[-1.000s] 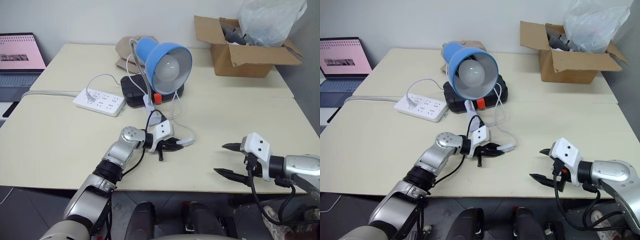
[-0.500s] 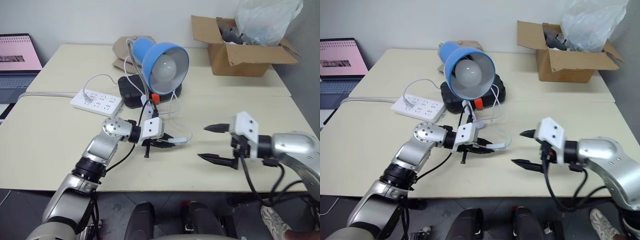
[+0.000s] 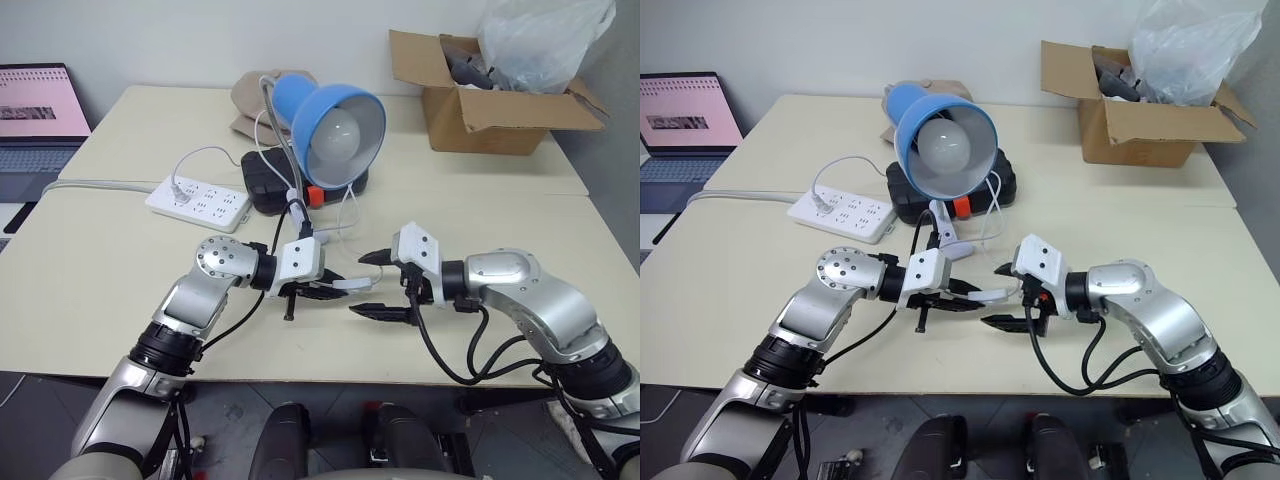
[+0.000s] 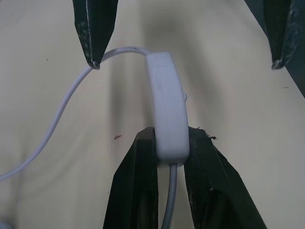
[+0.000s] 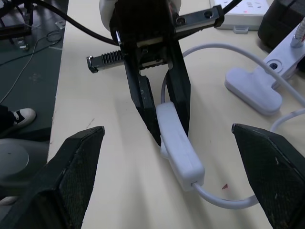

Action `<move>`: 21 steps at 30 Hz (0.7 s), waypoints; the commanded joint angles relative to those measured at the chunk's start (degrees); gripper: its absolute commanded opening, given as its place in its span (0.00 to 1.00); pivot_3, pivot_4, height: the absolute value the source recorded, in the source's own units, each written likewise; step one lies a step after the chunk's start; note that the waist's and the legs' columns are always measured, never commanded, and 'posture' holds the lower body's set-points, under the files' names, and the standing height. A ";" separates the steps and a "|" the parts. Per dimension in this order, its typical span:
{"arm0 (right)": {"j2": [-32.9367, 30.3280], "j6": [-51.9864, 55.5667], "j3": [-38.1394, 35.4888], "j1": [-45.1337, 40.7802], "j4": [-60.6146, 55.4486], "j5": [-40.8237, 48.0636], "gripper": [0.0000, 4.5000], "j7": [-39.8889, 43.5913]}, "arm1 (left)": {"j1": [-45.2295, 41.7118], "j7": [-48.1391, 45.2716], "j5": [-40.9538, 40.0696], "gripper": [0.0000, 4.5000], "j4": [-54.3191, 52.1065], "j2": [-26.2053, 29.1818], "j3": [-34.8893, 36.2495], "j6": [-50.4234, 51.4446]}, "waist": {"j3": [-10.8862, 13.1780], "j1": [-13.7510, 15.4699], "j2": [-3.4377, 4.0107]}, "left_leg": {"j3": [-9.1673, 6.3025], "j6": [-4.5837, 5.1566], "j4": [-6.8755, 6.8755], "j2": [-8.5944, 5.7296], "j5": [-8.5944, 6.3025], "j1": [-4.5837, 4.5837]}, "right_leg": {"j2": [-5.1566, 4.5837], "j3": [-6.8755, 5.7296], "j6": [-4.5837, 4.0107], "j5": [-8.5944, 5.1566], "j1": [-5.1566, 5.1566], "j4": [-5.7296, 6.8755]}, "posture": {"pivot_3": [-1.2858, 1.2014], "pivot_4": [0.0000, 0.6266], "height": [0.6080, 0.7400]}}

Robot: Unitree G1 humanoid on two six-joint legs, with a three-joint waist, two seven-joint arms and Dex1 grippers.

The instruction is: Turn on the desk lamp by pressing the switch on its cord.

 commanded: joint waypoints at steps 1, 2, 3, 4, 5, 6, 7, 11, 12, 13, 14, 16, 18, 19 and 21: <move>0.41 -2.45 0.06 -1.03 0.41 -1.31 1.00 1.35 | 0.06 0.53 -1.12 0.09 -2.34 0.62 1.66 -0.19 | 0.00 -0.01 0.00 | 0.00 0.00 0.00 0.00 0.00 0.00 | 0.00 0.00 0.00 0.00 0.00 0.01 | 0.52 0.24 1.00; 0.44 -2.70 0.11 -1.06 0.62 -1.51 1.00 1.55 | 0.17 0.55 -1.12 0.09 -2.43 0.67 1.69 -0.18 | 0.00 -0.01 0.00 | 0.00 0.00 0.00 0.00 0.00 0.00 | 0.00 0.00 0.00 0.00 0.00 0.01 | 0.52 0.24 1.00; 0.48 -2.85 0.13 -1.07 0.75 -1.67 1.00 1.73 | 0.25 0.57 -1.14 0.09 -2.50 0.71 1.71 -0.17 | 0.00 -0.01 0.00 | 0.00 0.00 0.00 0.00 0.00 0.00 | 0.00 0.00 0.00 0.00 0.00 0.01 | 0.52 0.24 1.00; 0.51 -2.97 0.13 -1.07 0.83 -1.81 1.00 1.87 | 0.29 0.57 -1.15 0.09 -2.55 0.73 1.72 -0.16 | 0.00 -0.01 0.00 | 0.00 0.00 0.00 0.00 0.00 0.00 | 0.00 0.00 0.00 0.00 0.00 0.01 | 0.52 0.24 1.00; 0.54 -3.24 0.18 -1.08 1.03 -2.03 1.00 2.12 | 0.28 0.58 -1.13 0.09 -2.51 0.70 1.68 -0.18 | 0.00 -0.01 0.00 | 0.01 0.00 0.00 0.00 0.00 0.00 | 0.00 0.00 0.00 0.00 0.00 0.01 | 0.52 0.24 1.00; 0.62 -3.44 0.20 -1.09 1.21 -2.24 1.00 2.30 | 0.26 0.60 -1.12 0.09 -2.46 0.68 1.62 -0.20 | 0.00 -0.01 0.00 | 0.01 0.00 0.00 0.00 0.00 0.00 | 0.00 0.00 0.00 0.00 0.00 0.01 | 0.52 0.24 1.00; 0.72 -3.57 0.22 -1.09 1.37 -2.41 1.00 2.46 | 0.24 0.62 -1.13 0.09 -2.44 0.66 1.58 -0.21 | 0.00 -0.01 0.00 | 0.01 0.00 0.00 0.00 0.00 0.00 | 0.00 0.00 0.00 0.00 0.00 0.01 | 0.52 0.24 1.00; 1.00 -4.31 0.53 -1.18 1.95 -3.21 0.96 2.83 | 0.21 0.63 -1.19 0.09 -2.43 0.62 1.53 -0.27 | 0.00 -0.01 0.00 | 0.01 0.00 0.00 0.00 0.00 0.00 | 0.00 0.00 0.00 0.00 0.00 0.01 | 0.52 0.24 1.00; 1.15 -4.55 0.65 -1.24 2.19 -3.54 0.91 2.92 | 0.13 0.64 -1.21 0.09 -2.39 0.58 1.52 -0.27 | 0.00 -0.01 0.00 | 0.00 0.00 0.00 0.00 0.00 0.00 | 0.00 0.00 0.00 0.00 0.00 0.01 | 0.52 0.24 1.00; 1.29 -4.75 0.76 -1.31 2.44 -3.84 0.85 2.97 | 0.03 0.63 -1.21 0.09 -2.34 0.56 1.51 -0.30 | 0.00 -0.01 0.00 | 0.01 0.00 0.00 0.00 0.00 0.00 | 0.00 0.00 0.00 0.00 -0.01 0.01 | 0.52 0.24 1.00; 1.38 -5.01 0.90 -1.31 2.59 -4.20 0.83 3.06 | 0.01 0.63 -1.25 0.09 -2.40 0.56 1.53 -0.27 | 0.00 -0.01 0.00 | 0.01 0.00 0.00 0.00 0.00 0.00 | 0.00 0.00 0.00 0.00 0.00 0.01 | 0.52 0.24 1.00; 1.43 -5.87 1.34 -1.39 3.09 -5.36 0.71 3.32 | -0.05 0.65 -1.27 0.09 -2.44 0.58 1.55 -0.26 | 0.00 -0.01 0.00 | 0.01 0.00 0.00 0.00 0.00 0.00 | 0.00 0.00 0.00 0.00 -0.01 0.01 | 0.52 0.24 1.00; 1.38 -7.07 2.05 -1.60 3.84 -6.76 0.61 3.81 | -0.17 0.65 -1.33 0.09 -2.48 0.56 1.57 -0.25 | 0.00 -0.01 0.00 | 0.01 0.00 0.00 -0.01 0.00 0.00 | 0.00 0.00 0.00 0.00 0.00 0.01 | 0.52 0.24 1.00; 1.25 -7.87 2.54 -1.69 4.23 -7.58 0.55 4.08 | -0.26 0.68 -1.35 0.09 -2.51 0.52 1.59 -0.20 | 0.00 -0.01 0.00 | 0.01 0.00 0.00 0.00 0.00 0.00 | 0.00 0.00 0.00 0.00 -0.01 0.01 | 0.52 0.24 1.00; 1.15 -9.08 3.12 -1.72 4.70 -8.81 0.45 4.48 | -0.33 0.76 -1.42 0.09 -2.62 0.48 1.63 -0.09 | 0.00 -0.01 0.00 | 0.01 0.00 0.00 0.00 0.00 0.00 | 0.00 0.00 0.00 0.00 -0.01 0.01 | 0.52 0.24 1.00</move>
